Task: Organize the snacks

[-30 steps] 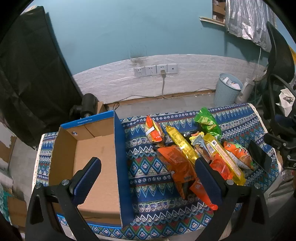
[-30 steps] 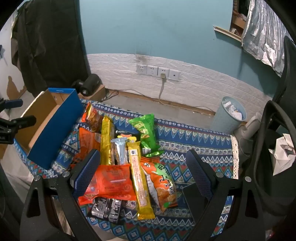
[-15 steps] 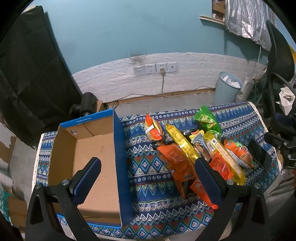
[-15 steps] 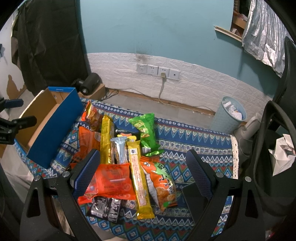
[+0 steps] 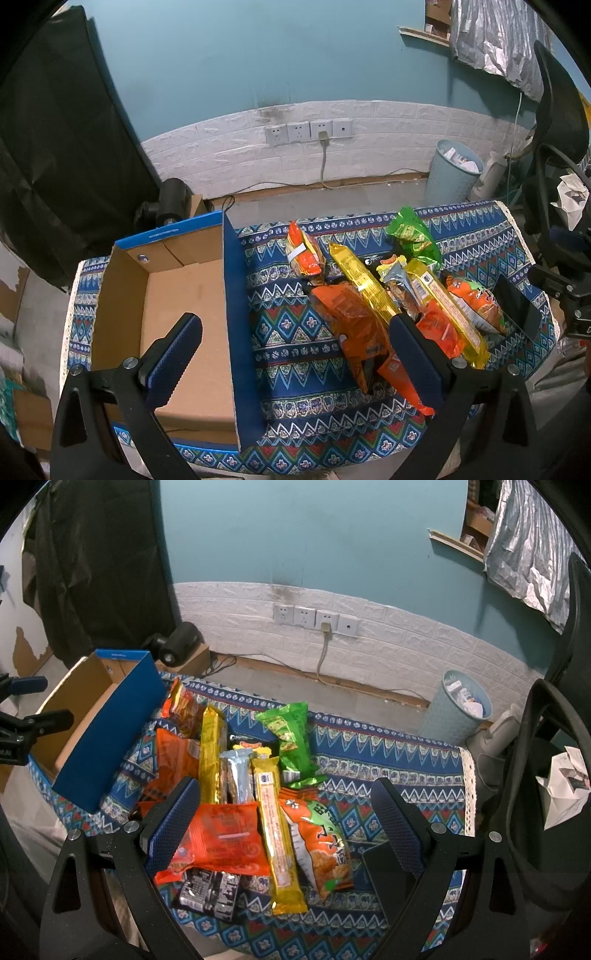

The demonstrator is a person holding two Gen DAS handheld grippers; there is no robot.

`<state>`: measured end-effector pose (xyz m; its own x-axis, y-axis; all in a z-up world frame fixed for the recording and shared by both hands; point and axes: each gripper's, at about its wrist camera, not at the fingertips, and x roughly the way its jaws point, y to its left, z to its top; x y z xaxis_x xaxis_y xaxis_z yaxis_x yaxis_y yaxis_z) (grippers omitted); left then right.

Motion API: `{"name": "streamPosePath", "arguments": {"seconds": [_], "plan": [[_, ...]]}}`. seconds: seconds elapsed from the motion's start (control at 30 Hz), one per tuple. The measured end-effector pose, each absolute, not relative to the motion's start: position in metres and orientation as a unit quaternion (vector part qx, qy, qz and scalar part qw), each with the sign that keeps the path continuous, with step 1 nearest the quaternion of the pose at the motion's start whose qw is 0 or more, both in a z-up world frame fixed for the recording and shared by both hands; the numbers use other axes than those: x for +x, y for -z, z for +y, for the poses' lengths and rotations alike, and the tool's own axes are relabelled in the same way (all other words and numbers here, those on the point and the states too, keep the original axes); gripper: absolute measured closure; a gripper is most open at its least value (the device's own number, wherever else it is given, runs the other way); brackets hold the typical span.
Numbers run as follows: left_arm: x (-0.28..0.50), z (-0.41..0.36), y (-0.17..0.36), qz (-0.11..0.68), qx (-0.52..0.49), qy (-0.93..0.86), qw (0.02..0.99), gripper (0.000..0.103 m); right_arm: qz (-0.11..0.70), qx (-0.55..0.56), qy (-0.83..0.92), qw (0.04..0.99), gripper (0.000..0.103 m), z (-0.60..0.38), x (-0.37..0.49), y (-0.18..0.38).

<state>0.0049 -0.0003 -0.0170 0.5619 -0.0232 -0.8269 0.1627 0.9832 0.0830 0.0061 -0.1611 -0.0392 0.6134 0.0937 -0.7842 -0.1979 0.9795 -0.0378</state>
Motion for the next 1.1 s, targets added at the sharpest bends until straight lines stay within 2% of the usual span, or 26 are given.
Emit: {"name": "streamPosePath", "arguments": {"seconds": [0.67,0.87,1.1], "plan": [[0.010,-0.006,0.031,0.478,0.091,0.044,0.872,0.001,0.442,-0.049,-0.085,0.892,0.011,-0.167,0.010,0.043],[0.021,-0.009,0.048,0.510,0.088,0.048,0.854,0.001,0.477,-0.014,-0.107,0.872,0.011,-0.178,0.028,0.047],[0.042,-0.016,0.070,0.558,0.069,0.062,0.824,0.001,0.518,-0.044,-0.118,0.846,0.011,-0.193,0.060,0.055]]}}
